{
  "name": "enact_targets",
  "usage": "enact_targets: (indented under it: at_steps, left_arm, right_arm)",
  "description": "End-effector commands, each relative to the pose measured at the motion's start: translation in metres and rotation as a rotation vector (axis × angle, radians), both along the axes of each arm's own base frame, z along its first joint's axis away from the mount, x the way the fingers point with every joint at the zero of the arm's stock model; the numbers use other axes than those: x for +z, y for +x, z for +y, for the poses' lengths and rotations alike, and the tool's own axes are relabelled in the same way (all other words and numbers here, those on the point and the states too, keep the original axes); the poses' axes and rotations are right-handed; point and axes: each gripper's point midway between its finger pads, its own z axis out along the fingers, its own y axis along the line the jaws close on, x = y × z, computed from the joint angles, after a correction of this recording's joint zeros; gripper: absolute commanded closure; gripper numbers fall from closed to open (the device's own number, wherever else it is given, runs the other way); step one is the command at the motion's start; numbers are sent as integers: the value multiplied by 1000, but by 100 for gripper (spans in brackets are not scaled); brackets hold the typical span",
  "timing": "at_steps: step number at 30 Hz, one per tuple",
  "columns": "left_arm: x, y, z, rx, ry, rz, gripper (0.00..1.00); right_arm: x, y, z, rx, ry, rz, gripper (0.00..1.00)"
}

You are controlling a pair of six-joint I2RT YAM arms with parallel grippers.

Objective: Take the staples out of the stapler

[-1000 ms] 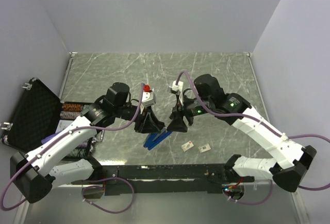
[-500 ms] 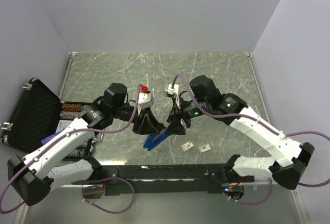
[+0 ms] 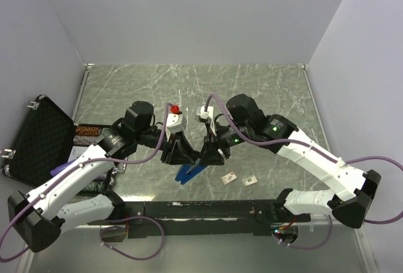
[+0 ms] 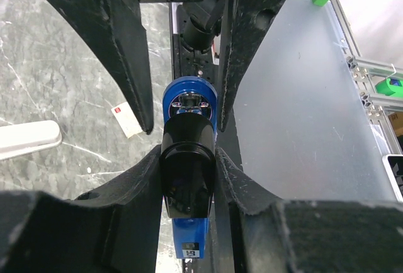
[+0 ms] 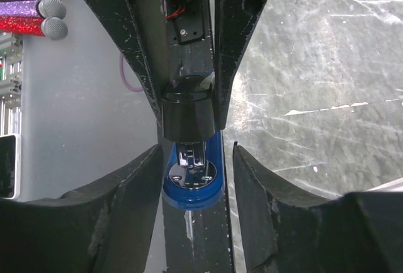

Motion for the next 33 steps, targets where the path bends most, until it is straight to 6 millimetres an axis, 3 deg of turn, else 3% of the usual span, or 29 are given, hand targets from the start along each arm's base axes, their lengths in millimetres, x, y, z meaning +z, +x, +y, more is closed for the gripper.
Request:
enact_targets:
  at_steps: [1, 24, 27, 33]
  left_arm:
    - [25, -6, -1, -53, -92, -80, 99]
    - [38, 7, -3, 37, -107, -92, 99]
    - [43, 9, -2, 55, -125, -109, 99]
    - [60, 11, 1, 84, -169, -141, 99]
  right_arm:
    - [18, 0, 9, 30, 59, -51, 47]
    - [0, -7, 5, 3, 40, -45, 86]
    - [-5, -9, 2, -9, 35, -37, 100]
    - [-11, -14, -4, -28, 54, -25, 100]
